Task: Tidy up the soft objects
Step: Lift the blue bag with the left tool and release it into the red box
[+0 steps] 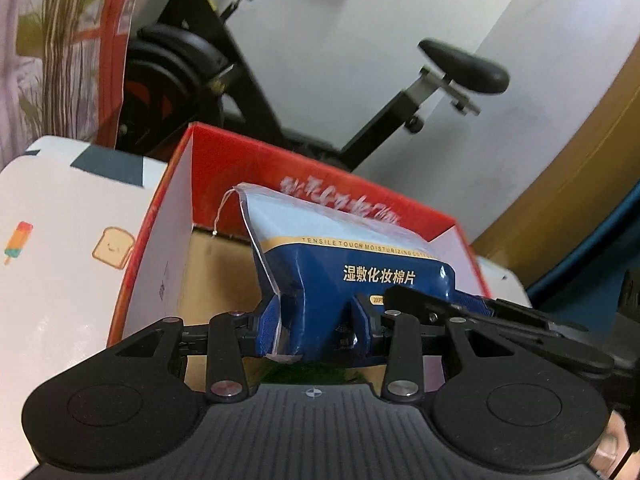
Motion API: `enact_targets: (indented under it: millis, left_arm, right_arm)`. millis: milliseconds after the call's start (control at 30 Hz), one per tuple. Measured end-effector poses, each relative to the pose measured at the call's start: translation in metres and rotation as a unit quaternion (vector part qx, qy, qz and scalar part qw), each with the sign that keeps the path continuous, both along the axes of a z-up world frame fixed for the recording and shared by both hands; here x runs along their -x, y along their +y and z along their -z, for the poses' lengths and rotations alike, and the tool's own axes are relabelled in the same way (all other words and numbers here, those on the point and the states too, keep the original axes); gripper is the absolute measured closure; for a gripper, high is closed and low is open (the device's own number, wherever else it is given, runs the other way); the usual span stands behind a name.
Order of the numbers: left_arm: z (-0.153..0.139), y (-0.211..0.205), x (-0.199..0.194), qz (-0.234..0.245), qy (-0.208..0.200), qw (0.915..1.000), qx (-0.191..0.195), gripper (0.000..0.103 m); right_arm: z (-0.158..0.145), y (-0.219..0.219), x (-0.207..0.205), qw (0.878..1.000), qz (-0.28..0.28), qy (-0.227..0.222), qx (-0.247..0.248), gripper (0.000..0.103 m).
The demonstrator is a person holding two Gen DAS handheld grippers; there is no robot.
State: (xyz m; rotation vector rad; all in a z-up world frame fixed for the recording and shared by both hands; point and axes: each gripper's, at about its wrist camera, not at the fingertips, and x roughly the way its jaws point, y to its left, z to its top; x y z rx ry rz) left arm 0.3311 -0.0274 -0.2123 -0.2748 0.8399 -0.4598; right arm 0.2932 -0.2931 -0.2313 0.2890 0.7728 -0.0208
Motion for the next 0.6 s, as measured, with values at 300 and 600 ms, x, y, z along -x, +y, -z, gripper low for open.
enact_targets:
  millis: [300,600]
  left_arm:
    - [0.017,-0.006,-0.013,0.006,0.032,0.9982,-0.050,0.062]
    - [0.025,-0.010,-0.007,0.016,0.045,0.9953,-0.084,0.062]
  right_arm:
    - [0.029,-0.003,-0.018,0.994,0.035,0.088,-0.050,0.058]
    - [0.036,0.001,-0.026,0.987,0.040,0.147,-0.050,0.059]
